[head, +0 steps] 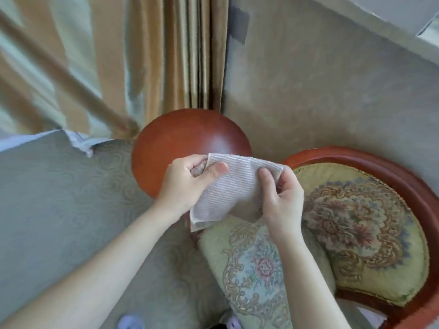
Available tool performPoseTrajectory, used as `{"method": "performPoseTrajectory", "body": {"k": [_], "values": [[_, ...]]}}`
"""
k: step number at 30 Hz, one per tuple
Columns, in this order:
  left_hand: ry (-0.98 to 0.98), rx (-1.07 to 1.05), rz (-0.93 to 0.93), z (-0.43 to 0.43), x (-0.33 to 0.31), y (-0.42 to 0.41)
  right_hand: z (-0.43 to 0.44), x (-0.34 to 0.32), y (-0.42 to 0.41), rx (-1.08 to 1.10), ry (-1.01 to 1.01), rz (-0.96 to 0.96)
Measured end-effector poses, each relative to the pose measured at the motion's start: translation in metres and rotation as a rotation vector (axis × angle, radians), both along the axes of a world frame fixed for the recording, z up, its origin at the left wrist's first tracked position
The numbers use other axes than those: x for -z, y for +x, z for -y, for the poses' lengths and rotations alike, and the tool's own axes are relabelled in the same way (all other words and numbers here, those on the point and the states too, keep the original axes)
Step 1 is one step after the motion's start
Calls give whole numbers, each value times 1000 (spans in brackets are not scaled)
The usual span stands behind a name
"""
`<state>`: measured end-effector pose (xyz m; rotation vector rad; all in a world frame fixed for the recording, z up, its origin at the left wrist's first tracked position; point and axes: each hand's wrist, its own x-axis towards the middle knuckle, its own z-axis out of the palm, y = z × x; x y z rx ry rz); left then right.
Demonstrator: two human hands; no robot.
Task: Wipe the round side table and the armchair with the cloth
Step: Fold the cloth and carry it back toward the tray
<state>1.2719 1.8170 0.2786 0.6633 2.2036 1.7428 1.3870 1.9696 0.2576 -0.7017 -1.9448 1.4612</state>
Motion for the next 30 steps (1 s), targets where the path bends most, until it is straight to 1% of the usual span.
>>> {"method": "performPoseTrajectory", "body": {"k": [3,7,11,14,16,19,20,21,24,27,29,30], "values": [[69,-169,38,77,-25,-14,67,-33,-43,-105,152,4],[144,-374,-21,182,-50,-38,168,-63,-91,-208,241,-63],[155,-474,-81,286,-64,-63,274,-82,-136,-252,301,-156],[159,-501,-132,362,-74,-85,344,-88,-169,-263,319,-192],[103,-526,-230,408,-81,-93,384,-89,-189,-312,306,-182],[-85,-575,-357,468,-83,-111,438,-95,-216,-391,290,-194],[-129,-616,-353,486,-81,-121,456,-98,-225,-424,279,-215],[-126,-656,-304,503,-77,-133,474,-100,-234,-469,259,-234],[-46,-728,-125,549,-64,-165,528,-105,-266,-662,154,-242],[-7,-783,-79,601,-54,-198,568,-96,-311,-853,72,-151],[-1,-746,-44,638,-56,-227,593,-83,-351,-953,51,-77],[-18,-716,-57,655,-60,-241,606,-75,-373,-986,43,-49]]}}
